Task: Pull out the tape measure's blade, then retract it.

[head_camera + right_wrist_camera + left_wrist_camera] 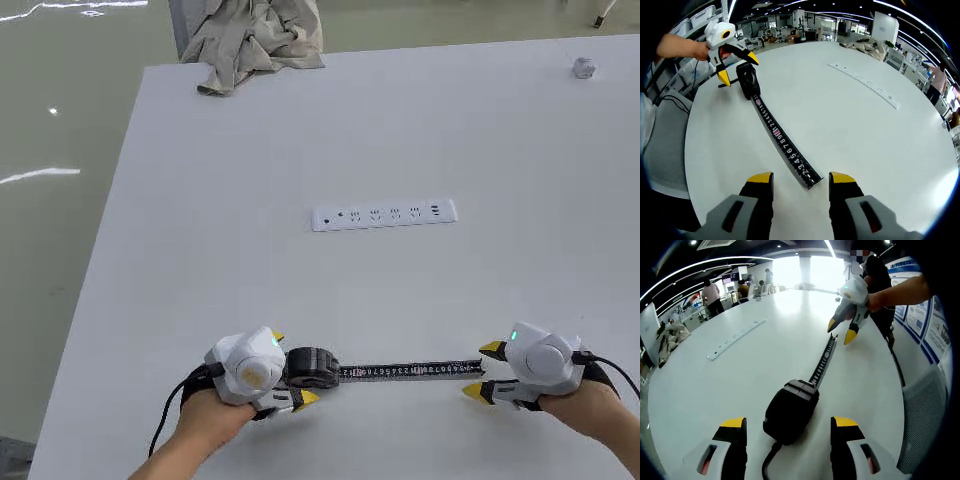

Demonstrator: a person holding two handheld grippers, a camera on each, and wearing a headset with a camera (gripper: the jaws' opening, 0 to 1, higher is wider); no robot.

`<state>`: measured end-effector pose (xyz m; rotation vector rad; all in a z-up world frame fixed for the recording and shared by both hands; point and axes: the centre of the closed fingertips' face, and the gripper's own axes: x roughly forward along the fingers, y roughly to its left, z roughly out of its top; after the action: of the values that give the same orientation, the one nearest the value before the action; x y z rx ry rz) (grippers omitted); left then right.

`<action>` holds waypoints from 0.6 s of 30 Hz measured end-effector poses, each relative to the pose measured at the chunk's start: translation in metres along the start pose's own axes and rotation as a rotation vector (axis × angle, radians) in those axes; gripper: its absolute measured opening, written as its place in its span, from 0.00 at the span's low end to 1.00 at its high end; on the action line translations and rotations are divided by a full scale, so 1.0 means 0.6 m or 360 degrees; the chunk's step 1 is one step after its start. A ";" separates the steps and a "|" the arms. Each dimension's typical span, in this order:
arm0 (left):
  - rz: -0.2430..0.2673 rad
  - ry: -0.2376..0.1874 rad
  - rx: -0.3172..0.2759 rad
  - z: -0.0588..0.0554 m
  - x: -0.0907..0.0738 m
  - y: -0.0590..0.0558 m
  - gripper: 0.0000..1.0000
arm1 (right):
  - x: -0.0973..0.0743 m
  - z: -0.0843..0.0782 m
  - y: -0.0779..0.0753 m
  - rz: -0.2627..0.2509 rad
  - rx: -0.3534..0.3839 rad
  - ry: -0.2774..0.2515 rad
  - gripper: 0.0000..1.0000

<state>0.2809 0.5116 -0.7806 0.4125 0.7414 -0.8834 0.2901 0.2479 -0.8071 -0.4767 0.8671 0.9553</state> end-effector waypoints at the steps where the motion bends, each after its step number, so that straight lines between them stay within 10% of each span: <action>1: 0.0017 -0.0005 -0.0031 -0.002 -0.001 0.000 0.66 | 0.000 0.001 -0.001 -0.0013 0.0029 -0.0014 0.46; 5: 0.0080 -0.0041 -0.0222 -0.004 -0.006 -0.001 0.70 | -0.005 0.005 0.000 -0.0040 0.0103 -0.0045 0.50; 18: 0.0225 -0.0069 -0.0403 -0.010 -0.010 -0.016 0.82 | -0.014 0.009 0.036 -0.0086 0.0283 -0.0118 0.63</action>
<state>0.2684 0.5130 -0.7808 0.2171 0.7639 -0.6540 0.2716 0.2585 -0.7971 -0.3086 0.8590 0.8328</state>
